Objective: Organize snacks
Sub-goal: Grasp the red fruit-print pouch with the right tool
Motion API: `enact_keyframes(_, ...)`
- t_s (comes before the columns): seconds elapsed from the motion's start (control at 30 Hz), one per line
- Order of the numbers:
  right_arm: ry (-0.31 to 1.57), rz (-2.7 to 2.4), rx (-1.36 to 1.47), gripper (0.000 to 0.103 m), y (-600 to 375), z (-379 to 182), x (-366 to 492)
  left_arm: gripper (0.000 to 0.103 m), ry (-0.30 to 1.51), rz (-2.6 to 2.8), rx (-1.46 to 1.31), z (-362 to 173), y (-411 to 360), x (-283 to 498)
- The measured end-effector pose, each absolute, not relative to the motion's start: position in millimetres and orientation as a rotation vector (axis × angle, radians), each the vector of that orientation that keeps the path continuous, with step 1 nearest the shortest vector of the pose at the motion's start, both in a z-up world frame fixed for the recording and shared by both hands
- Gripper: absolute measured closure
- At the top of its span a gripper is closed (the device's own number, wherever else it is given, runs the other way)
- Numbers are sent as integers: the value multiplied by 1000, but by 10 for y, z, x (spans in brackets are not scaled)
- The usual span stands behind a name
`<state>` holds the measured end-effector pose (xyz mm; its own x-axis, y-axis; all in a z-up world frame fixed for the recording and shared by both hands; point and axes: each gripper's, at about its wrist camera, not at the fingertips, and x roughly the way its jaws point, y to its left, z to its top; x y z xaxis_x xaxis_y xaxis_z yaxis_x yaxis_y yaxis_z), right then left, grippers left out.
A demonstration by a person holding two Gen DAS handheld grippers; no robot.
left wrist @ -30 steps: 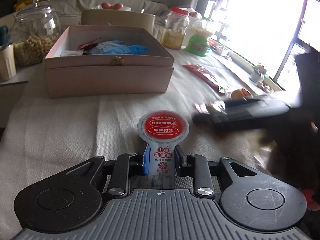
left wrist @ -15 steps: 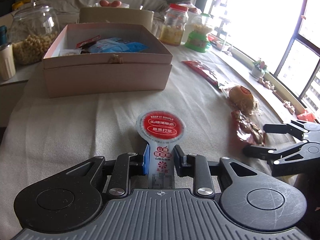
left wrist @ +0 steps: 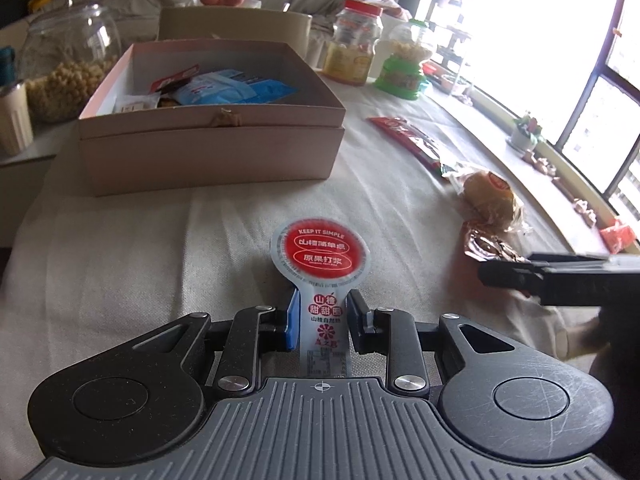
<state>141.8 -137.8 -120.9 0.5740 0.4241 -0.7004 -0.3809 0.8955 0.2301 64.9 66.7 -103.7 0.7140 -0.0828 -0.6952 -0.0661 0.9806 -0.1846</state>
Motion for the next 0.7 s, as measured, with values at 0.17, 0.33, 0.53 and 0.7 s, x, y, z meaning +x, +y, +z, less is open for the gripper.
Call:
enact_keyframes(0.17,798,490,-129,7,-1376,-1265,1282,74,774,-17,-190,-1039,661,609)
enact_keyframes(0.33,791,416,-143,7,-1654,-1218,1175,74,773,-9,-196,-1039,649,611)
enact_keyframes(0.53,934,442,181,7,-1549,-1129,1505,74,765,-9,-206,-1047,659,599)
enact_keyframes(0.7,890,387,39,7,-1121,-1195,1578,74,752,-13,-225,-1059,683,580)
